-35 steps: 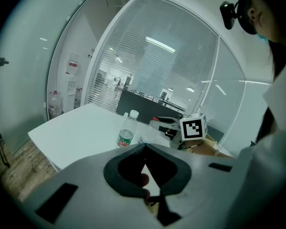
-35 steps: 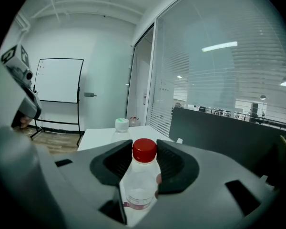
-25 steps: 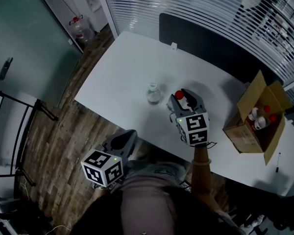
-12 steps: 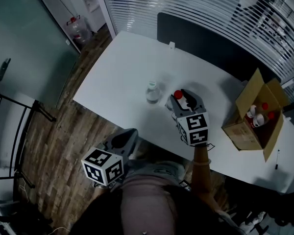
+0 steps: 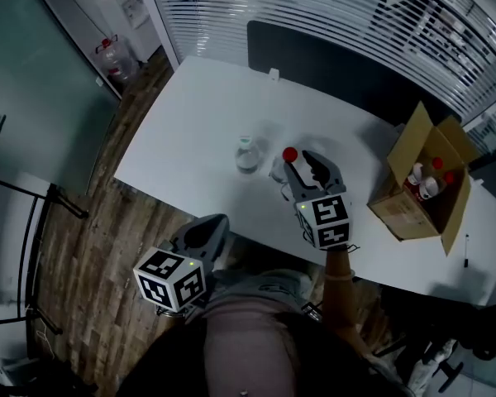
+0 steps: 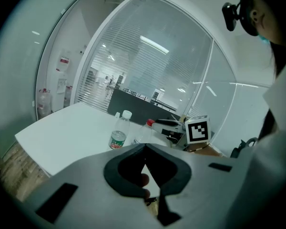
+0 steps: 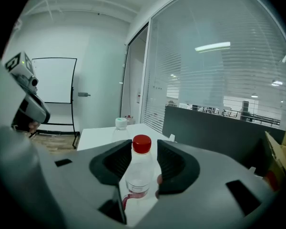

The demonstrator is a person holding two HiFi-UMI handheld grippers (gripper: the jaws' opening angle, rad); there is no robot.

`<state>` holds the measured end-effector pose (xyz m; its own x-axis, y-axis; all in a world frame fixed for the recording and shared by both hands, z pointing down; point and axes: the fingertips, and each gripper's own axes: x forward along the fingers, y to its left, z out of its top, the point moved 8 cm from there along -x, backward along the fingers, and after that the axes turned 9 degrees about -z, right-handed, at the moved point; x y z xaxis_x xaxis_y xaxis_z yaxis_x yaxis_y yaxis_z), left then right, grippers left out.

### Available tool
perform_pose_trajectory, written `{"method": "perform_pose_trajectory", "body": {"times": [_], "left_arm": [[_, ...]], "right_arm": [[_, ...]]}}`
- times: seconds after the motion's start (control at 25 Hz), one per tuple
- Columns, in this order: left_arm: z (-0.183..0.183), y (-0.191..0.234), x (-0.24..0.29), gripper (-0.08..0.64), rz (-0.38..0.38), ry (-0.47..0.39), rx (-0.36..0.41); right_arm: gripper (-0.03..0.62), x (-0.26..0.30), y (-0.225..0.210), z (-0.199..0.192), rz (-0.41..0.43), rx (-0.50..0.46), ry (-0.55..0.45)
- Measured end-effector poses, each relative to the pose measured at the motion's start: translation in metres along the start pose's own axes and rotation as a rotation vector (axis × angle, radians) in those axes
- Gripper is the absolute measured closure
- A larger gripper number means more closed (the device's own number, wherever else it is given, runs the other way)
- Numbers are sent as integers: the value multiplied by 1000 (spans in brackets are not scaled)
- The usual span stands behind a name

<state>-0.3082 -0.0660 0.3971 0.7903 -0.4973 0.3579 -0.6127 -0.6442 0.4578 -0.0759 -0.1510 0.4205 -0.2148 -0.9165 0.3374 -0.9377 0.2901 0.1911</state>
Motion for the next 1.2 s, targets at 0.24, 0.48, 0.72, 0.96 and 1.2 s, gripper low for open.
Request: {"method": "perform_pose_trajectory", "body": {"times": [0.24, 0.48, 0.72, 0.96, 1.2], "left_arm": [[7, 4, -1, 551, -31, 2, 26], [15, 8, -8, 551, -73, 1, 52], [18, 15, -15, 551, -123, 2, 71], [23, 20, -13, 551, -184, 17, 84], [24, 15, -2, 551, -241, 37, 92]], "right_arm": [[425, -21, 0, 4, -49, 30, -37], [504, -43, -1, 9, -138, 90, -90], [534, -62, 10, 13, -206, 101, -87], [545, -82, 21, 13, -266, 104, -58], [546, -105, 25, 13, -311, 108, -46]]}}
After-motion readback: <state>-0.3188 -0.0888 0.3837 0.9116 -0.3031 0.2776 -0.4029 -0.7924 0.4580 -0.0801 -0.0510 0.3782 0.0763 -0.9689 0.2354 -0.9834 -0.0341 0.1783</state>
